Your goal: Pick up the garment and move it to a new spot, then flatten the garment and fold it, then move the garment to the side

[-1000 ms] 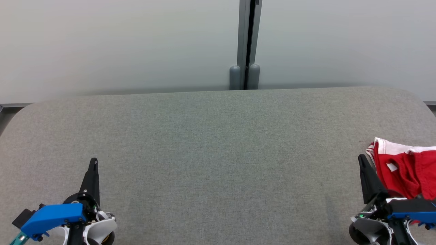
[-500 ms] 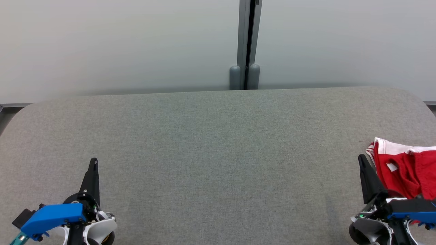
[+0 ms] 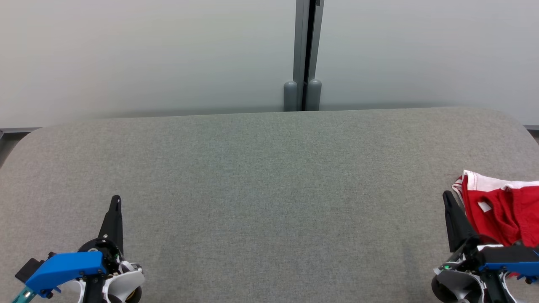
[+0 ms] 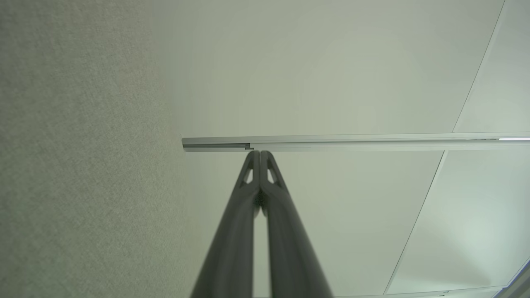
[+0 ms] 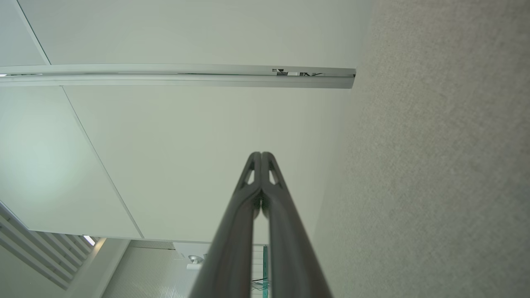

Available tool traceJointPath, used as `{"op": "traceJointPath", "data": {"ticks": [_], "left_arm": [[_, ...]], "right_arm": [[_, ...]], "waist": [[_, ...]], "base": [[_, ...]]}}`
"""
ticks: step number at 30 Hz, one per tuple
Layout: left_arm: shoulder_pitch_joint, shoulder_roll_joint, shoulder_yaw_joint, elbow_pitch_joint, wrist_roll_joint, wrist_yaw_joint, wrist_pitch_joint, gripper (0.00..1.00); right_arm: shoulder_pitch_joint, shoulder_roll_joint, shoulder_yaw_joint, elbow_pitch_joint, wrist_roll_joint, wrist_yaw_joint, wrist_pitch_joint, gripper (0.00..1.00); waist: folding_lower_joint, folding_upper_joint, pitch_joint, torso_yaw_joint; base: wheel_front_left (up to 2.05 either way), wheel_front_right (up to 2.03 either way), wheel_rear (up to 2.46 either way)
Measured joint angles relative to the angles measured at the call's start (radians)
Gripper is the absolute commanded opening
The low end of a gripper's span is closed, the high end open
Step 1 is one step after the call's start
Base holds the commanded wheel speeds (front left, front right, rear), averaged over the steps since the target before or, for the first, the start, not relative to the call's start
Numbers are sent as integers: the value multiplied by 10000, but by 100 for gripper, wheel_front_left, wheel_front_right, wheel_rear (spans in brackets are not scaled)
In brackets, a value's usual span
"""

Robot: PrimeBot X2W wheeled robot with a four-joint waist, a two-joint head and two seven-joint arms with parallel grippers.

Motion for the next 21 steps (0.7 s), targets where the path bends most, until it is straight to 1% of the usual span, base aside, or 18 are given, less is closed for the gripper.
{"op": "traceJointPath", "data": {"ticks": [21], "left_arm": [[0, 0, 0, 0, 0, 0, 0, 0]], "right_arm": [[1, 0, 0, 0, 0, 0, 0, 0]], "waist": [[0, 0, 0, 0]], "base": [[0, 0, 0]]}}
